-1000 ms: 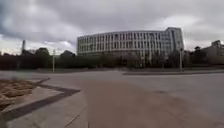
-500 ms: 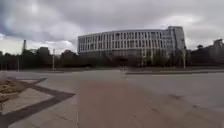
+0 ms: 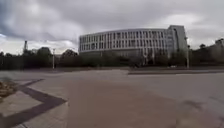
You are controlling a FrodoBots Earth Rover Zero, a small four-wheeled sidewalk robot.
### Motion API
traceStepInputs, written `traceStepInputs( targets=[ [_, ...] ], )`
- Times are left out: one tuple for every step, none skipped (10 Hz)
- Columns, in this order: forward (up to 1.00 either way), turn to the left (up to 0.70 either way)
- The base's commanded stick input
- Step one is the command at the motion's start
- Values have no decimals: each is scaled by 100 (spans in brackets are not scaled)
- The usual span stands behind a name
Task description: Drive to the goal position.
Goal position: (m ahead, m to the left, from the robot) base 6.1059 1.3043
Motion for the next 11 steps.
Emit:
traceStepInputs(
  targets=[
    [100,0],
    [100,0],
    [100,4],
    [100,11],
    [100,6],
    [100,10],
    [100,40],
    [100,40],
    [100,9],
    [100,10],
    [100,2]
  ],
)
